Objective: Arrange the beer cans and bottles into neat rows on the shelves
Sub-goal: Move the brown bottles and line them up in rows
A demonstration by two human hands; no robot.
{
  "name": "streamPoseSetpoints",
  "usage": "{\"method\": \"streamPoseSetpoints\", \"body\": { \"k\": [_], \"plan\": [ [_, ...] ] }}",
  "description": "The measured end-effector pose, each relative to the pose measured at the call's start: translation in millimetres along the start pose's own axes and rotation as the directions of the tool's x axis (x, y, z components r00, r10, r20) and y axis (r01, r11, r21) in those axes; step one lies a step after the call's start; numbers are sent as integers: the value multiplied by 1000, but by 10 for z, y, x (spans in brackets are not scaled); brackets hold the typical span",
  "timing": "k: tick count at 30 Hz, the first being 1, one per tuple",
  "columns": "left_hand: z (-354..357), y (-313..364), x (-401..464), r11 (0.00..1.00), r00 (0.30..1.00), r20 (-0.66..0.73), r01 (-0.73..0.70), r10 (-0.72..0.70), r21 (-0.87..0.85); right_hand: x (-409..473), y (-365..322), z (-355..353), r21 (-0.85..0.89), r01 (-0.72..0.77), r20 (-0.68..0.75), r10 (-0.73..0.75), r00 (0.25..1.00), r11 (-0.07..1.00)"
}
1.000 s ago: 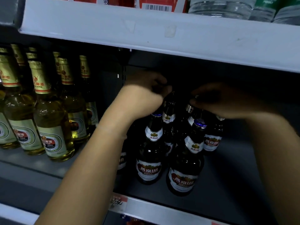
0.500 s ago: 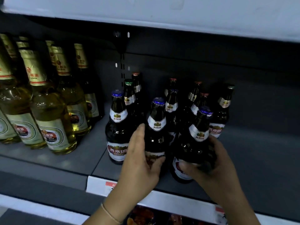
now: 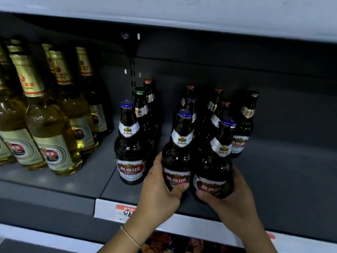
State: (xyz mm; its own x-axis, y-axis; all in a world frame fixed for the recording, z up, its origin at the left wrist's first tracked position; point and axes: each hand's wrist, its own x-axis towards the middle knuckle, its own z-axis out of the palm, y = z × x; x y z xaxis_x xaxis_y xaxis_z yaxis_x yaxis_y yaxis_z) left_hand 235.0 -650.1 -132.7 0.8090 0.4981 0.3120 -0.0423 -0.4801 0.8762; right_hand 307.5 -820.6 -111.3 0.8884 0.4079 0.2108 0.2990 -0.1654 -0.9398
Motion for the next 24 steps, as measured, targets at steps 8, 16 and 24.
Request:
{"method": "streamPoseSetpoints", "body": {
  "k": [8,16,24],
  "plan": [
    [15,-21,21,1000,1000,13,-14,15,-12,2,25,-35,3,9,-14,-9,1000,1000],
    [36,-25,18,1000,999,31,-13,13,2,22,99,-21,-19,24,-60,-25,998,1000],
    [1,14,11,996,998,53,16,-20,89,28,133,-14,-44,29,-57,-32,998,999]
  ]
}}
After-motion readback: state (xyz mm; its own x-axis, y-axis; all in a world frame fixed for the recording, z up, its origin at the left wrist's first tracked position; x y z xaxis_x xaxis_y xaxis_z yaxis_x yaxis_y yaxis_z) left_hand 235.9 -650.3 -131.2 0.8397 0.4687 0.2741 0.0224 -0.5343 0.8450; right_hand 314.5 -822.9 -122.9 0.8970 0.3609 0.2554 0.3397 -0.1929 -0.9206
